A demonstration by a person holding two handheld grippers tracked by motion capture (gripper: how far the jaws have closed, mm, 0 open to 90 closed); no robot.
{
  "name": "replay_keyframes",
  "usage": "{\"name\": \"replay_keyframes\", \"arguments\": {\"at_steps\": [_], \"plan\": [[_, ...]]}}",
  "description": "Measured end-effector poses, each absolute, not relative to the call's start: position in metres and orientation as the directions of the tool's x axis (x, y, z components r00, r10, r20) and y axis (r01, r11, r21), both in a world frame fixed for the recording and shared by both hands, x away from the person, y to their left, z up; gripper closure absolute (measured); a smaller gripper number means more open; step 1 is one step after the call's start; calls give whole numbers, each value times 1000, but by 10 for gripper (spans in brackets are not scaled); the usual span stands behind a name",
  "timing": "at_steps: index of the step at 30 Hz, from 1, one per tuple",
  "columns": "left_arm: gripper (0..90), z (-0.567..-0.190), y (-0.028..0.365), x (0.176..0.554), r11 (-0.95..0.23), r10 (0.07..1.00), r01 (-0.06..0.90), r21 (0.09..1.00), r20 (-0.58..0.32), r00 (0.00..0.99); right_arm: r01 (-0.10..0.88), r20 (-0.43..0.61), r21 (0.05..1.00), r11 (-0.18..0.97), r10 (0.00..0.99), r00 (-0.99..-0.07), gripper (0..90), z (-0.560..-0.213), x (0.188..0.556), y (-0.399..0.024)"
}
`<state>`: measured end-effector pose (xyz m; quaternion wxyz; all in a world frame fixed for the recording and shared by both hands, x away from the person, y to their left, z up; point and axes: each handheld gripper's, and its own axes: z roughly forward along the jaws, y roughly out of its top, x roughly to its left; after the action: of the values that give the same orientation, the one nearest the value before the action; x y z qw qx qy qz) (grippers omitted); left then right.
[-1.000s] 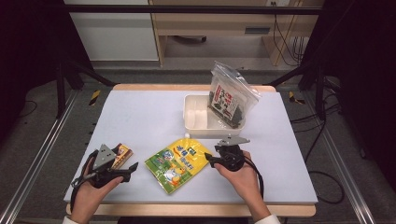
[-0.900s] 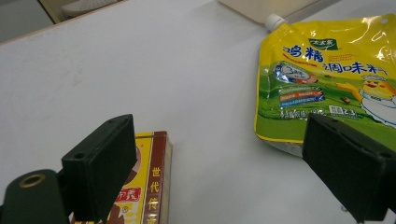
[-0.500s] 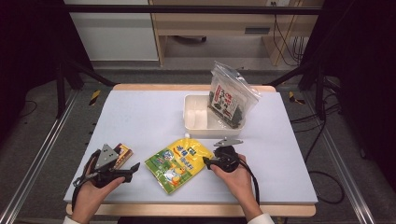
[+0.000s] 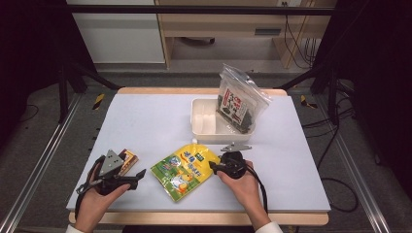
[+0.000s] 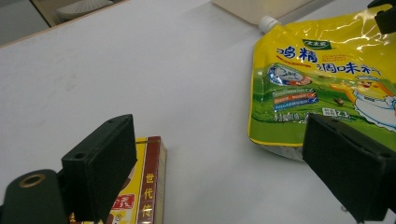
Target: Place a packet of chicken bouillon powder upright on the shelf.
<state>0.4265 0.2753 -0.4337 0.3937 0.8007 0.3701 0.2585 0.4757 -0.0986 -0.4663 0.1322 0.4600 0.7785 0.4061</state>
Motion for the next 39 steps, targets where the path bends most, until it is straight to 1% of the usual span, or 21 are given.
{"name": "replay_keyframes", "arguments": {"at_steps": [3, 4, 7, 9, 12, 17, 19, 26, 31, 39], "plan": [[98, -434, 275, 427, -413, 797, 387, 824, 122, 591, 606, 180, 758, 241, 815, -550, 632, -464, 475, -94], [98, -434, 275, 427, -414, 797, 387, 824, 123, 591, 604, 172, 757, 250, 815, -554, 650, -464, 475, -93], [99, -433, 276, 426, -414, 798, 387, 824, 124, 590, 604, 134, 747, 278, 827, -546, 744, -467, 475, -88], [99, -433, 277, 426, -415, 798, 385, 825, 126, 590, 608, 141, 748, 266, 832, -537, 831, -467, 476, -87], [99, -432, 277, 426, -403, 801, 385, 830, 116, 588, 604, 168, 760, 238, 827, -537, 898, -462, 475, -87], [100, -432, 278, 427, -395, 798, 391, 831, 99, 595, 565, 186, 798, 210, 806, -562, 900, -443, 474, -89], [100, -432, 277, 428, -400, 794, 391, 829, 100, 600, 547, 178, 809, 216, 796, -578, 900, -436, 476, -91], [99, -422, 268, 433, -455, 757, 388, 802, 120, 642, 543, 211, 812, 216, 758, -617, 900, -416, 489, -103], [99, -412, 260, 435, -515, 719, 369, 774, 155, 678, 515, 196, 823, 239, 732, -653, 900, -397, 494, -111], [98, -392, 248, 442, -553, 681, 335, 763, 182, 710, 441, 141, 844, 306, 667, -731, 900, -363, 493, -113]]}}
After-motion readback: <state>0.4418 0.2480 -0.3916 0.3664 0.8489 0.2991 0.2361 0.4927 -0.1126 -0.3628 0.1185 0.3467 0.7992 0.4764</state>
